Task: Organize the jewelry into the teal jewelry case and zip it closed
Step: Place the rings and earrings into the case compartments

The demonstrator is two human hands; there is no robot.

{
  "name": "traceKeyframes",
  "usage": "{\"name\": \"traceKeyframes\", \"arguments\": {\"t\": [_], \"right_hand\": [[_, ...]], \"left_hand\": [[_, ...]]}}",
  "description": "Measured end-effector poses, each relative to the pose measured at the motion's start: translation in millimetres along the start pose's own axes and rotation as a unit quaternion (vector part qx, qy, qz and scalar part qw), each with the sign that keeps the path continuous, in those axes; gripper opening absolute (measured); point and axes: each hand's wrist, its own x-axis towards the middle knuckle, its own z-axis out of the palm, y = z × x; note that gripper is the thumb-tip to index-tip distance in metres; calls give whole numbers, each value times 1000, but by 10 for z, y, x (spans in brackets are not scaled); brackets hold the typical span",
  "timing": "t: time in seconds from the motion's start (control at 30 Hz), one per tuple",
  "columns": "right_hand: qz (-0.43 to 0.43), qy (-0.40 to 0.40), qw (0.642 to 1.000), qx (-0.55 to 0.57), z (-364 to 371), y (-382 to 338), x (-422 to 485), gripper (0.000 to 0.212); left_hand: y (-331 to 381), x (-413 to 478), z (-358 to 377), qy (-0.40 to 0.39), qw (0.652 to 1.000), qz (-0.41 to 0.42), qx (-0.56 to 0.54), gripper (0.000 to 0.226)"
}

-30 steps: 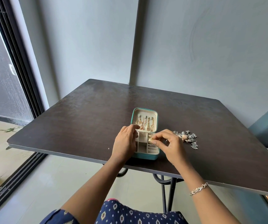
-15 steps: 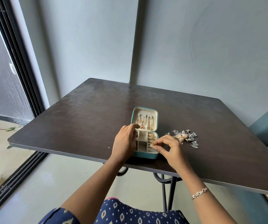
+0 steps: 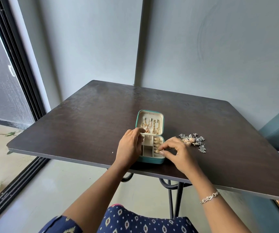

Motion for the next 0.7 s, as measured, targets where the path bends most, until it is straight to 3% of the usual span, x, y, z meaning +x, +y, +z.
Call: {"name": "traceKeyframes", "arguments": {"t": [0.43,0.47,0.53,0.6,0.7], "right_hand": [[2,38,999,-5,94,-22,21,1],[-5,56,998,-4,101,-28,12,9],[-11,60,996,-59,109,-63,-3,47],[9,-15,984,-179,131,-99,-25,90],[61,-99,953,-280,167,-141,-82,114]], "left_hand": [[-13,-6,10,8,1000,0,-8,23],[-14,-6,10,9,1000,0,-8,23],[-15,-5,13,9,1000,1,-7,23],[-17,-3,15,8,1000,1,-7,23],[-14,-5,15,7,1000,4,-6,22]]}}
